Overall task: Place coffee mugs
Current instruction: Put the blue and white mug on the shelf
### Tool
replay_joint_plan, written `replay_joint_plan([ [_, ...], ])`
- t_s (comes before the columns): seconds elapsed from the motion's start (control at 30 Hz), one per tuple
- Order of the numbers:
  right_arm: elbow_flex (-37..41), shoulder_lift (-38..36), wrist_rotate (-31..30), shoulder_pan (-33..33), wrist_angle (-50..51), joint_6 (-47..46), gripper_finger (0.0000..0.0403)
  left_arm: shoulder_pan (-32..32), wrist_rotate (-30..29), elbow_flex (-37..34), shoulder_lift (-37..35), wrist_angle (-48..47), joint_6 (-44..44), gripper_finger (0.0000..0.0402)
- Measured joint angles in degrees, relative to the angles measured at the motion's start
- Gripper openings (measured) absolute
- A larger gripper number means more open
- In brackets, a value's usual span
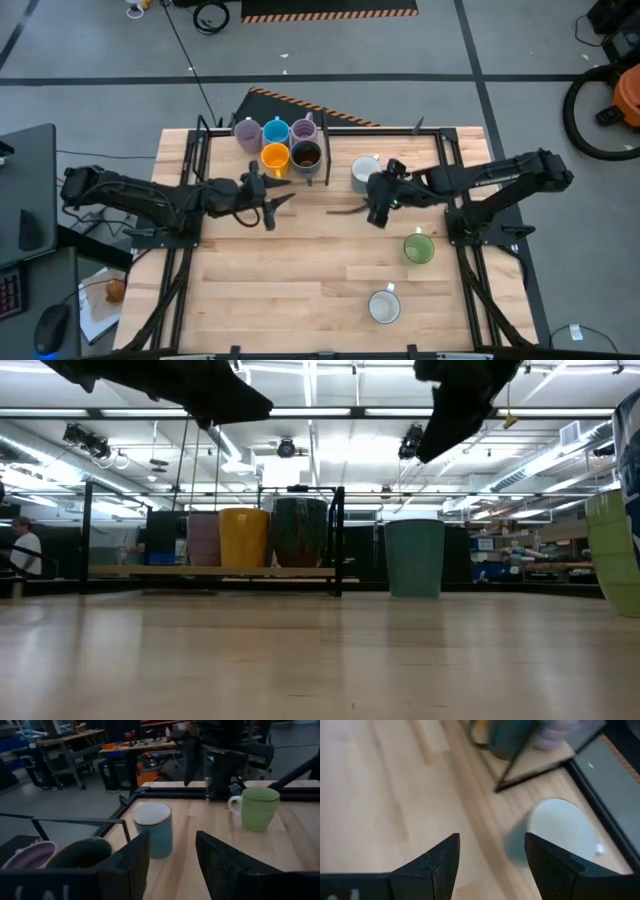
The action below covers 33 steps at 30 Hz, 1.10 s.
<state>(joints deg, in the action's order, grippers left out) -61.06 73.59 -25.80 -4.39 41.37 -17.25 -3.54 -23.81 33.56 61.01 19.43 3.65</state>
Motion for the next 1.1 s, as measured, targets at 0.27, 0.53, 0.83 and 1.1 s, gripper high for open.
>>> replay_joint_plan([
  [0.27, -1.7, 4.2, 3.7, 11.0, 0.8, 6.2, 0.0229, 0.6, 0.1, 0.0, 0.0, -0.9, -0.5, 0.0167],
  [0.53, -1.7, 7.9, 10.5, 16.9, 0.8, 9.1, 0.0229, -0.2, 0.0, -0.2, 0.4, -7.8, -6.4, 0.0167],
  [0.83, -1.9, 7.9, 11.1, 17.7, 0.9, 10.3, 0.0229, -0.9, 0.0, -2.3, 1.8, -4.2, -6.0, 0.0167],
  [1.1, -1.9, 10.2, 10.4, 17.8, 0.9, 17.1, 0.0229, -1.0, 0.1, -2.3, 1.8, -3.4, -6.3, 0.0167],
])
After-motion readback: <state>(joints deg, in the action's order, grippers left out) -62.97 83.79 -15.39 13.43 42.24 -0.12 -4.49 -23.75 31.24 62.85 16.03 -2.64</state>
